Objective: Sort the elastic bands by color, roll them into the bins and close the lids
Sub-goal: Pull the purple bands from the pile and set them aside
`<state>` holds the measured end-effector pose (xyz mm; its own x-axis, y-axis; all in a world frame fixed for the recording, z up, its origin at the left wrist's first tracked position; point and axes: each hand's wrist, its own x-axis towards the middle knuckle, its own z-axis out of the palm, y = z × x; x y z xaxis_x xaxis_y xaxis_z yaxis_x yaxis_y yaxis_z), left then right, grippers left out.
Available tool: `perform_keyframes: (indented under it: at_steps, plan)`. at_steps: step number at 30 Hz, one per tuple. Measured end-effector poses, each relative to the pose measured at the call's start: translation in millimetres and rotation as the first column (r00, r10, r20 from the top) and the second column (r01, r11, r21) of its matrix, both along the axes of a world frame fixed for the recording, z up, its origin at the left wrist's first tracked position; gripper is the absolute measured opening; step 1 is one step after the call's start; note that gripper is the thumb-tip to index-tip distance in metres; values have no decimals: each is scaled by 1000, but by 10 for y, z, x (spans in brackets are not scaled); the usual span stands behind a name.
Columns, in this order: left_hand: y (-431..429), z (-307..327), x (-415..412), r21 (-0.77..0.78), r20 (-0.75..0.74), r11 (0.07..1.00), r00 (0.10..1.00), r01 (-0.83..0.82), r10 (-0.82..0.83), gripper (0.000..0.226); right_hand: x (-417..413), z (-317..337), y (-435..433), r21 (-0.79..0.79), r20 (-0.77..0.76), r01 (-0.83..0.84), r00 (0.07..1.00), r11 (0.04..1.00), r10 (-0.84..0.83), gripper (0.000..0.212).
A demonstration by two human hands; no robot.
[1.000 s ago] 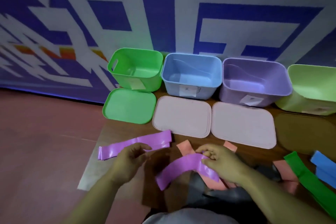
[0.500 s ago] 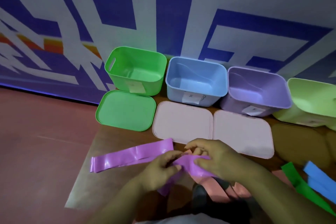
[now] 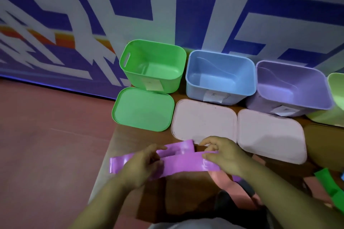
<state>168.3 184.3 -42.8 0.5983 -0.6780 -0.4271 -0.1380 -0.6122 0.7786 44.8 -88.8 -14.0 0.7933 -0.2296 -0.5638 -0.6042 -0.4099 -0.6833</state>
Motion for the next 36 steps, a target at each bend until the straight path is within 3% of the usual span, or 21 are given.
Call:
perform_keyframes:
  at_steps: [4,8,11,15,19,29,36]
  plan:
    - [159,21,250,136,121,990,992,-42,25,23,300,-230,273,18,28,-11,1000,1000,10,25]
    - [115,-110,326,200,211,978,977,-66,23,36,406,-423,368,-34,30,26,999,999,-25,28]
    - [40,-275,287,304,360,953,926,-3,-112,50,294,-459,281,-153,31,79,997,985,-75,34]
    - [-105,-411,113,326,390,945,905,37,-170,60,-90,-431,-40,-338,-1,159,986,928,-169,37]
    - [-296,-475,-139,303,420,948,878,100,-227,57,-505,-440,-285,-412,-82,144,978,900,-194,39]
    - [-704,-455,-344,322,385,909,840,265,-382,62,-770,-387,-402,-377,-150,-36,988,926,-23,48]
    - [-760,-441,-354,334,310,914,889,229,-336,66,-793,-77,-551,-428,-170,-192,977,883,130,37]
